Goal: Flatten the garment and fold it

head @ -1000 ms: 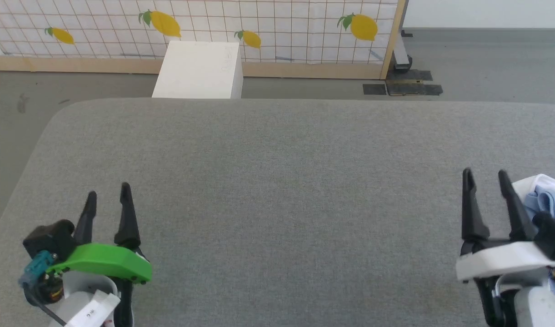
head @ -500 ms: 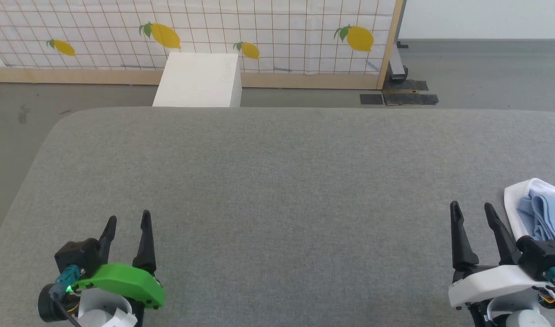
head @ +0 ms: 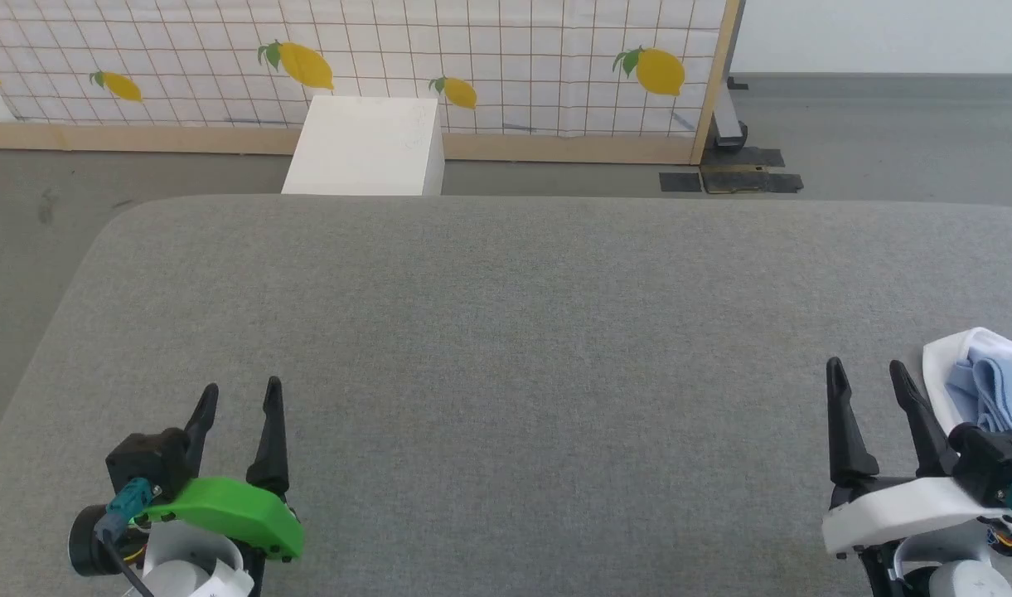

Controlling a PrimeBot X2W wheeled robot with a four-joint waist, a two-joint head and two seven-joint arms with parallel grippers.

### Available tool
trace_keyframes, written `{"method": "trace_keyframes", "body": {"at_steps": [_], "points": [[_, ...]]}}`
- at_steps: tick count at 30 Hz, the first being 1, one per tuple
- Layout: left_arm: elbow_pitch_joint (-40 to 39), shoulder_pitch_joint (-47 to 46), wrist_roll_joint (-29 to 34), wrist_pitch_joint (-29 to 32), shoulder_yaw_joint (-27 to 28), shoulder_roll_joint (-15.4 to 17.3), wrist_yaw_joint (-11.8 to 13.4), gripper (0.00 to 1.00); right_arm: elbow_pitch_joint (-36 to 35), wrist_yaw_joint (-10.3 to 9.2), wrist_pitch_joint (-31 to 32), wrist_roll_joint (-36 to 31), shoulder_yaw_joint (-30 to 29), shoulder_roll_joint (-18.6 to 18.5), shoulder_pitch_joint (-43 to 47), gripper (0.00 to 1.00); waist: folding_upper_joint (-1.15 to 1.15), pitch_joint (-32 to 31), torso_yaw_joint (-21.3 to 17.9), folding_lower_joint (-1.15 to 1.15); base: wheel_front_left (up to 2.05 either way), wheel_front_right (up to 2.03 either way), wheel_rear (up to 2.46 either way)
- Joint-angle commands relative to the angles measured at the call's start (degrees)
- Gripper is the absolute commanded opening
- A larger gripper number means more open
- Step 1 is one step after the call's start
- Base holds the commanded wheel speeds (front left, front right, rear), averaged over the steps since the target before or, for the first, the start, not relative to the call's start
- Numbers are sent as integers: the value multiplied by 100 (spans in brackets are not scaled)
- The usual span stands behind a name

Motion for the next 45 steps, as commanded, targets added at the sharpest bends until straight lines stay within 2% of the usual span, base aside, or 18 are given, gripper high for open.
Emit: {"method": "trace_keyframes", "body": {"at_steps": [1,45], "points": [[-21,-32,-17,20,-4,51,-5,100,-35,-8,22,-9,-4,6,-21,100,0,-4,4,0,0,0,0],[-12,-132,-168,47,-82,123,47,100,-6,-8,66,76,-11,6,-46,100,0,78,-17,0,0,0,0]]}}
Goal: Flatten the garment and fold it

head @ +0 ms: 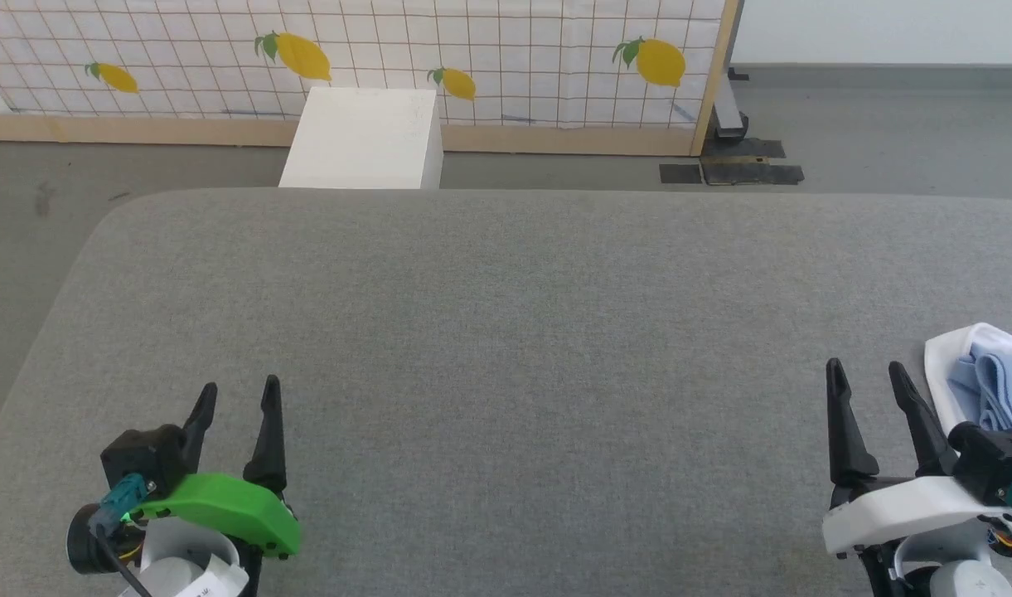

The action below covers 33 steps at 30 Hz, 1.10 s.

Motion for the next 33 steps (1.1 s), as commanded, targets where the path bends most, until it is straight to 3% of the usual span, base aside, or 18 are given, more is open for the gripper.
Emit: {"method": "trace_keyframes", "body": {"at_steps": [1,4,5,33], "points": [[-6,-91,41,2,-17,30,41,100,9,-8,-15,34,-5,7,-48,100,0,4,-1,0,0,0,0],[-14,-95,38,7,-29,35,51,100,12,-8,-14,39,-7,7,-54,100,0,8,-3,0,0,0,0],[-5,0,0,1,-26,0,15,0,6,1,1,0,-1,0,1,0,0,8,-3,0,0,0,0],[-190,107,624,236,279,-348,-121,0,-147,-1,192,-215,121,1,22,0,0,-7,-20,0,0,0,0]]}}
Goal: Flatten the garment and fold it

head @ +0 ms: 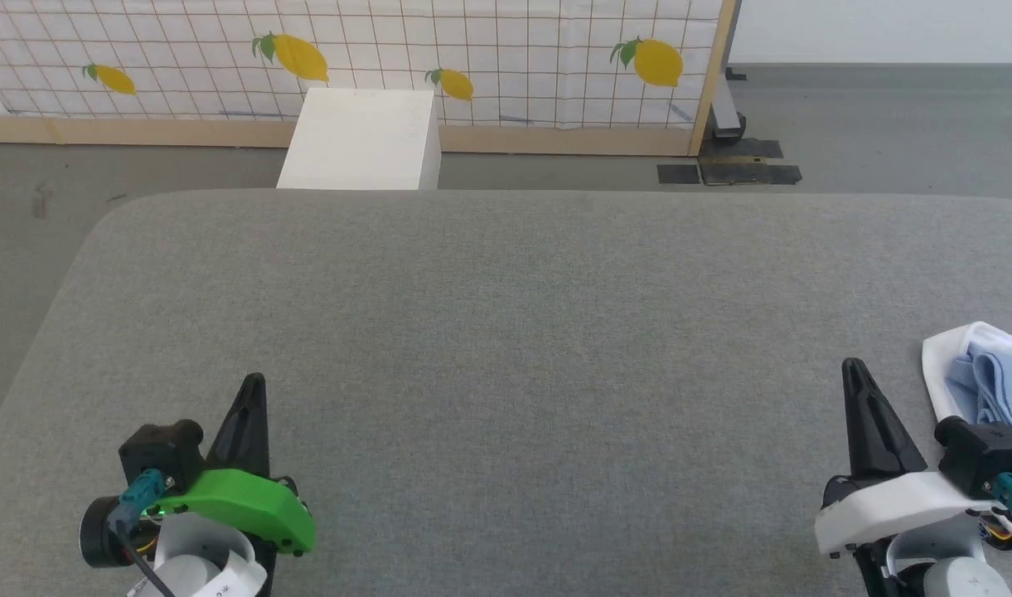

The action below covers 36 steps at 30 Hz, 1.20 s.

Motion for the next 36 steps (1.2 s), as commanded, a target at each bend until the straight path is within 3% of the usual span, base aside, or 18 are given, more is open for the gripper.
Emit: {"method": "trace_keyframes", "body": {"at_steps": [1,36], "points": [[-38,60,159,34,45,-48,-56,0,-47,-2,26,-68,25,1,22,0,0,-1,-1,0,0,0,0],[-324,209,1096,387,511,-563,-260,0,-276,-4,311,-390,204,3,54,0,0,-23,-26,0,0,0,0]]}}
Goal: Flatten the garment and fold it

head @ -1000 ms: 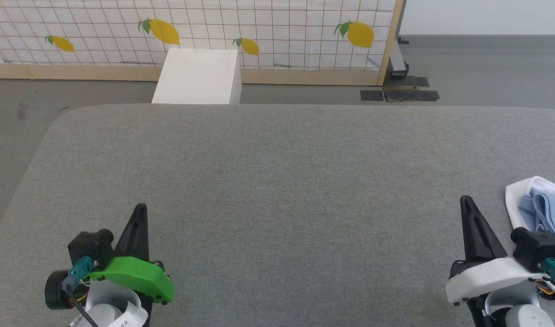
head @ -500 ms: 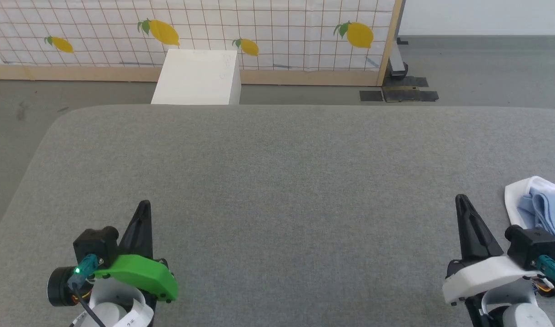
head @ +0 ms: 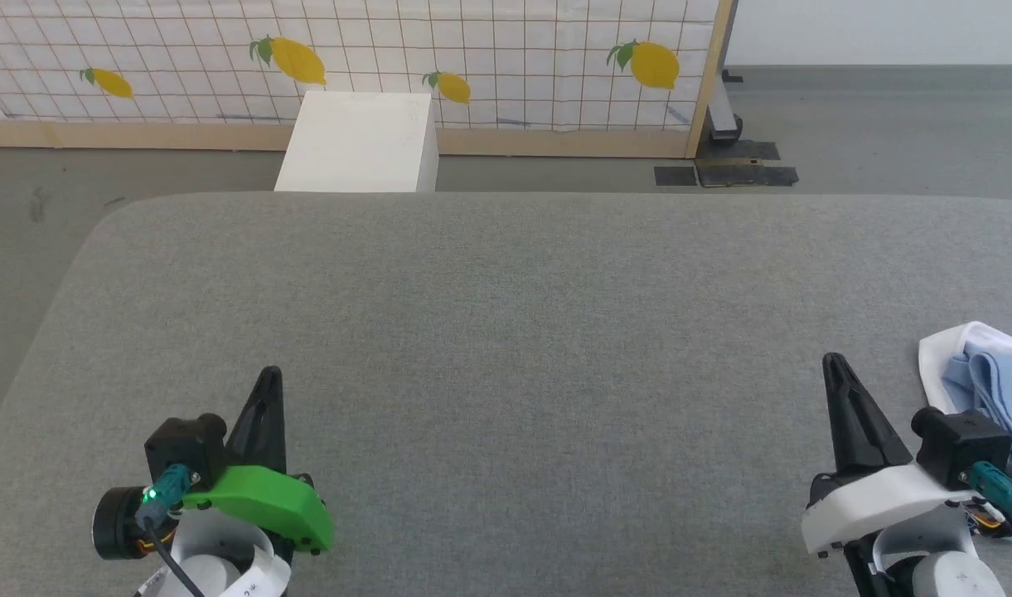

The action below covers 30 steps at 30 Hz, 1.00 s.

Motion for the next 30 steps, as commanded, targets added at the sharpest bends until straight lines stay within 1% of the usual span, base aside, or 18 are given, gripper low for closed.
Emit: {"method": "trace_keyframes", "body": {"at_steps": [1,23,30], "points": [[-36,103,133,37,57,-56,-45,0,-45,-4,42,-83,25,3,54,0,0,-1,-1,0,0,0,0],[-216,196,722,259,350,-379,-173,0,-189,-6,221,-285,137,5,74,0,0,-15,-16,0,0,0,0],[-304,242,1011,367,494,-537,-236,0,-260,-6,309,-384,192,5,84,0,0,-21,-24,0,0,0,0]]}}
